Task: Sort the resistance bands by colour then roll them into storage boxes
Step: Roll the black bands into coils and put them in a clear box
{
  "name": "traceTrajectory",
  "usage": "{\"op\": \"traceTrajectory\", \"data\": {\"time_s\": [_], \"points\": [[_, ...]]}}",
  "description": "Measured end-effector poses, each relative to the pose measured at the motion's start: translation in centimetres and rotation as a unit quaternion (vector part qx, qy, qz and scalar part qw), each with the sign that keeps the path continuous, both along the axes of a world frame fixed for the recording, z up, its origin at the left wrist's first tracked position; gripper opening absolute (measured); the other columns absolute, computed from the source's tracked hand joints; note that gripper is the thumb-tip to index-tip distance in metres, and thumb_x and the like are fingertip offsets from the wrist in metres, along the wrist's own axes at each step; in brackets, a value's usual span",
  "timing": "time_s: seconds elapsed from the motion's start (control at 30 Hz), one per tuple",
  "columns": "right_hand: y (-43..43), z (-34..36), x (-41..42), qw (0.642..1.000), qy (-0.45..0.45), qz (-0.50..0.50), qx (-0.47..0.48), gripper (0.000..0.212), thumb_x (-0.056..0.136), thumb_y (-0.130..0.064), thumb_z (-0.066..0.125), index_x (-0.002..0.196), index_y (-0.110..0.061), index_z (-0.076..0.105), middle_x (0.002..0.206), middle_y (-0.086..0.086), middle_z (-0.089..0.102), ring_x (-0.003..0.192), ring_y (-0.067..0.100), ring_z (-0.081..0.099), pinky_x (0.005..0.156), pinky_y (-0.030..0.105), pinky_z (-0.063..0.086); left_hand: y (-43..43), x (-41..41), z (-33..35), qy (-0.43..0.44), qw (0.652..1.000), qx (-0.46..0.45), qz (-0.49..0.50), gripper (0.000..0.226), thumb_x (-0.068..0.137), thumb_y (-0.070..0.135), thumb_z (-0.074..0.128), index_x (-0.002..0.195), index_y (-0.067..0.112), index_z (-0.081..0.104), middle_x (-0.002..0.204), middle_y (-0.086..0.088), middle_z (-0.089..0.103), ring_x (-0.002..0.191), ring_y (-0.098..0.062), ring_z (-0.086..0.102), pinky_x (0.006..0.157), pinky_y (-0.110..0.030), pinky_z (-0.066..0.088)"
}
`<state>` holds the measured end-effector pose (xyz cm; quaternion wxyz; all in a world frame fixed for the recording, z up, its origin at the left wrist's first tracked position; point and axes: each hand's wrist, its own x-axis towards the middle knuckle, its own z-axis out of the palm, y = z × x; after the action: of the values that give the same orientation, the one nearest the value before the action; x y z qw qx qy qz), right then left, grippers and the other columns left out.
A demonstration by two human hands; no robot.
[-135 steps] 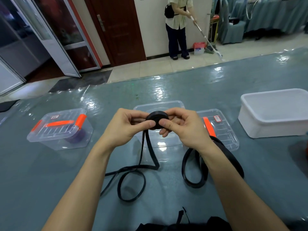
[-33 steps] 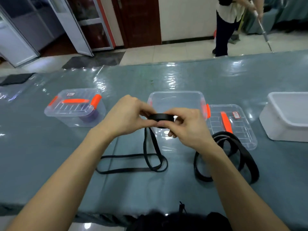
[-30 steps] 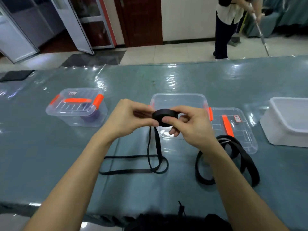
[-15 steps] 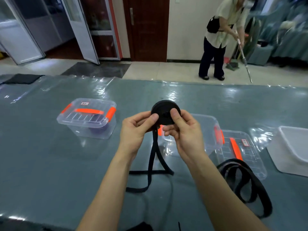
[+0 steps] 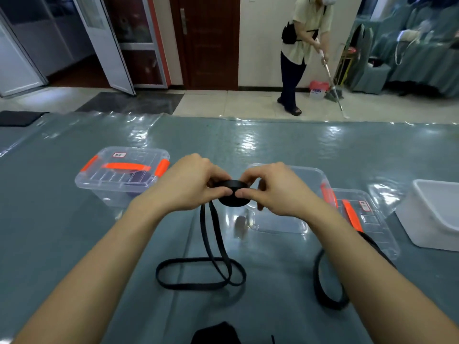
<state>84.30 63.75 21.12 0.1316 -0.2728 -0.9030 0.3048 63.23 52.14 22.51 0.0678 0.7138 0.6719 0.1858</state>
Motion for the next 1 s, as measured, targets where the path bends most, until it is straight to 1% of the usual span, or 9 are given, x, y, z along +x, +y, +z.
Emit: {"op": "traceTrajectory", "data": {"time_s": [0.1,0.27,0.33,0.43,0.57,0.67,0.77,0.9,1.0], "points": [[0.2,-0.6,-0.8,0.998,0.008,-0.012,0.058,0.01,0.099,-0.041,0.072,0.101,-0.032,0.07,0.082,-0.009,0.076,0.073,0.006,0.071,0.075,0.042,0.059,0.7,-0.4,1.3,0.046,0.999,-0.004,-0.005,0.035,0.089,0.058,0.058,0.106,0.038,0.08,0.084,0.01,0.08,0.085,-0.017,0.076,0.076,-0.045,0.059],[0.3,-1.1,-1.4,0.998,0.036,-0.014,0.039,0.017,0.094,-0.044,0.078,0.104,-0.032,0.072,0.084,-0.006,0.077,0.066,0.007,0.073,0.072,0.043,0.061,1.6,-0.8,1.6,0.035,0.999,-0.014,-0.019,0.03,0.09,0.055,0.065,0.109,0.039,0.082,0.085,0.009,0.081,0.085,-0.014,0.077,0.079,-0.044,0.06],[0.5,-1.0,-1.2,0.996,0.085,-0.041,0.008,0.012,0.094,-0.036,0.08,0.099,-0.027,0.074,0.073,-0.002,0.076,0.063,0.01,0.074,0.069,0.043,0.062,1.8,-1.2,1.1,-0.075,0.997,0.006,-0.011,0.02,0.093,0.04,0.081,0.111,0.035,0.084,0.092,0.012,0.083,0.09,-0.005,0.078,0.087,-0.036,0.062],[0.7,-0.4,-0.5,0.967,0.205,-0.071,-0.133,0.01,0.094,-0.021,0.083,0.1,-0.018,0.074,0.063,0.009,0.075,0.059,0.027,0.076,0.07,0.045,0.064,1.2,-1.6,-0.6,-0.253,0.966,0.055,0.03,0.028,0.089,0.02,0.087,0.116,0.027,0.083,0.102,0.009,0.084,0.099,-0.004,0.079,0.095,-0.026,0.061],[0.7,0.1,-0.7,0.907,0.332,-0.088,-0.245,0.016,0.096,-0.008,0.078,0.105,0.0,0.069,0.079,0.028,0.073,0.058,0.043,0.073,0.057,0.044,0.062,0.9,-0.4,-2.4,-0.473,0.87,0.118,0.079,0.032,0.08,0.024,0.082,0.111,0.015,0.081,0.1,-0.004,0.084,0.097,-0.018,0.082,0.094,-0.032,0.064],[0.0,-0.1,-1.2,0.864,0.399,-0.102,-0.29,0.017,0.098,-0.011,0.075,0.104,0.002,0.065,0.093,0.021,0.073,0.059,0.039,0.073,0.057,0.041,0.062,1.2,1.3,-2.2,-0.537,0.823,0.157,0.094,0.031,0.08,0.019,0.083,0.111,0.015,0.081,0.101,-0.006,0.084,0.094,-0.019,0.082,0.091,-0.028,0.063],[-0.5,-0.5,-1.3,0.82,0.438,-0.102,-0.354,0.028,0.092,-0.021,0.075,0.106,0.0,0.063,0.096,0.02,0.073,0.06,0.033,0.073,0.056,0.035,0.06,1.6,2.6,-1.9,-0.548,0.811,0.169,0.118,0.024,0.089,0.008,0.082,0.113,0.012,0.081,0.101,-0.009,0.084,0.095,-0.025,0.082,0.093,-0.031,0.064],[-0.6,-1.0,-0.9,0.816,0.439,-0.1,-0.362,0.04,0.088,-0.026,0.076,0.109,0.005,0.062,0.099,0.025,0.072,0.06,0.031,0.072,0.054,0.033,0.059,1.8,2.4,-1.6,-0.587,0.793,0.112,0.116,0.033,0.084,0.017,0.083,0.114,0.004,0.08,0.103,-0.018,0.082,0.093,-0.031,0.08,0.092,-0.037,0.064],[-0.7,-1.0,-0.7,0.814,0.445,-0.102,-0.36,0.035,0.09,-0.023,0.075,0.107,0.003,0.06,0.099,0.025,0.071,0.059,0.031,0.072,0.054,0.033,0.06,1.8,2.3,-1.5,-0.626,0.767,0.079,0.116,0.046,0.078,0.027,0.085,0.115,0.001,0.079,0.107,-0.024,0.081,0.09,-0.036,0.078,0.096,-0.045,0.062]]}}
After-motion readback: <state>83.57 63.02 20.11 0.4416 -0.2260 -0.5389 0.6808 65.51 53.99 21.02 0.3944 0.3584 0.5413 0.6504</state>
